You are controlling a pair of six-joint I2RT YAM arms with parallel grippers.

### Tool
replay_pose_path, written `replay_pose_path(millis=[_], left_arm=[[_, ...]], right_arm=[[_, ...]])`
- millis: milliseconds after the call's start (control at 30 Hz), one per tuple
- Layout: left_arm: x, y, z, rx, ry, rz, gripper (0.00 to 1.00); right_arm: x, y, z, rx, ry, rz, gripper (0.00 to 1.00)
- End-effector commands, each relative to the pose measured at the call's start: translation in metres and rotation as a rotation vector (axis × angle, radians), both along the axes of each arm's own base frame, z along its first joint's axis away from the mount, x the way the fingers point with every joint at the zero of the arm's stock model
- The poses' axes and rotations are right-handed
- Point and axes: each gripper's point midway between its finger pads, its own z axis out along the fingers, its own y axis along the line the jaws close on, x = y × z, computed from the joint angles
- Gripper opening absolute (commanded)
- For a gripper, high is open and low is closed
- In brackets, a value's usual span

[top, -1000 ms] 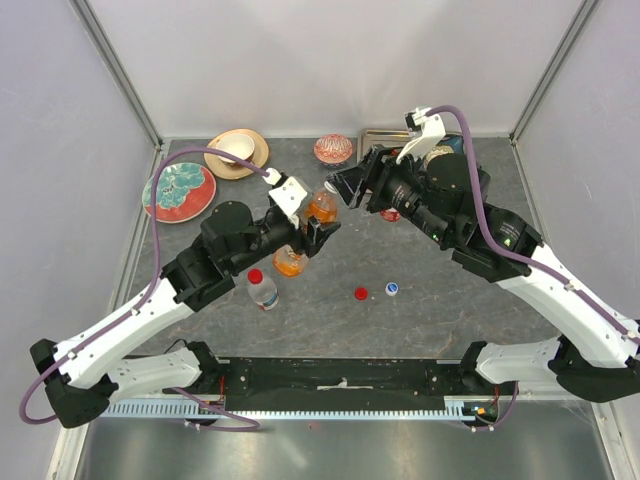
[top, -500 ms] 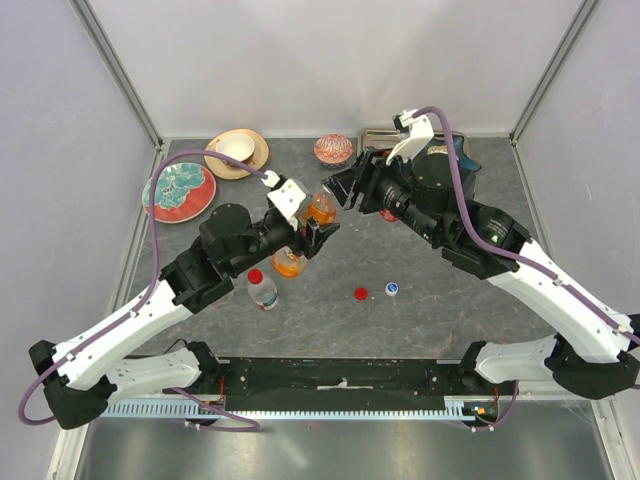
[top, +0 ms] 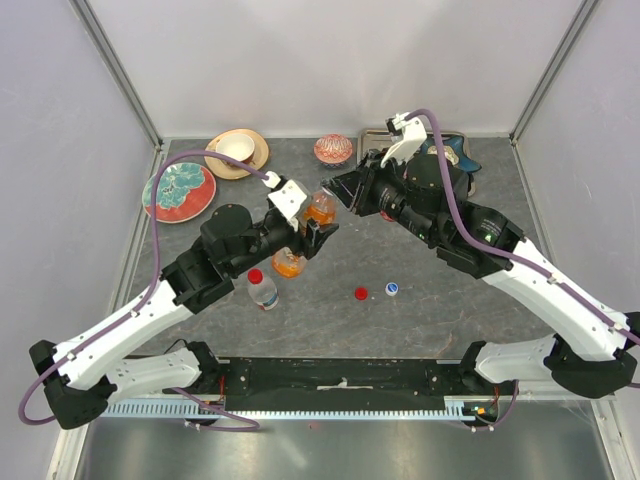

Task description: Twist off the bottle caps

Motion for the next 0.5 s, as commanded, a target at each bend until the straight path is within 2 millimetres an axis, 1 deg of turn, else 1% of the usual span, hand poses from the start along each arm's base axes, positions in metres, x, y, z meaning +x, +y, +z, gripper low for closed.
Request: replay_pose_path(millis=[0,33,67,133,200,233,267,300,333,367,400,433,467], left_arm=[[-0.003,0.003,0.028,-0.055,-0.091,-0.006,0.40],[-0.005,0.004,0.031,-0.068,-0.093,-0.009,0.40],[-0.013,0.001,0.035,-0.082,-0.101,-0.056,0.40],[-0.021,-0.001,0.042,-0.104,-0.099,-0.095,0.40],[-0.035,-0.006,0.051,-0.123,-0.103,-0.178,0.40],[-0.042,-0.007,0.054,-0.134,-0.092,-0.212,0.40],[-0.055,-0.012,0.056,-0.132,-0.088,-0.298,0.40],[-0.064,-0.014,0.061,-0.134,-0.077,-0.343,0.40],[-0.072,-0.016,0.062,-0.137,-0.057,-0.392,0.40],[-0.089,-0.019,0.064,-0.134,-0.044,-0.495,0.40],[-0.097,-0.021,0.068,-0.135,-0.032,-0.548,0.40],[-0.107,-0.021,0.070,-0.145,0.006,-0.602,0.40],[-0.123,-0.020,0.071,-0.143,0.024,-0.704,0.40]], right_arm=[[-0.005,0.001,0.001,0.003,-0.013,0.031,0.01],[-0.007,0.002,0.001,-0.007,-0.026,0.050,0.00],[-0.010,0.003,0.002,-0.011,-0.031,0.066,0.00],[-0.017,0.004,0.005,-0.020,-0.057,0.112,0.00],[-0.024,0.005,0.010,-0.031,-0.085,0.158,0.00],[-0.033,0.007,0.015,-0.027,-0.103,0.212,0.00],[-0.037,0.006,0.018,-0.041,-0.135,0.244,0.00],[-0.041,0.005,0.021,-0.043,-0.150,0.263,0.00],[-0.057,0.008,0.027,-0.032,-0.176,0.355,0.00],[-0.063,0.007,0.030,-0.046,-0.209,0.394,0.00],[-0.069,0.007,0.033,-0.046,-0.230,0.431,0.00],[-0.086,0.007,0.039,-0.035,-0.261,0.512,0.00],[-0.095,0.006,0.041,-0.037,-0.286,0.558,0.00]])
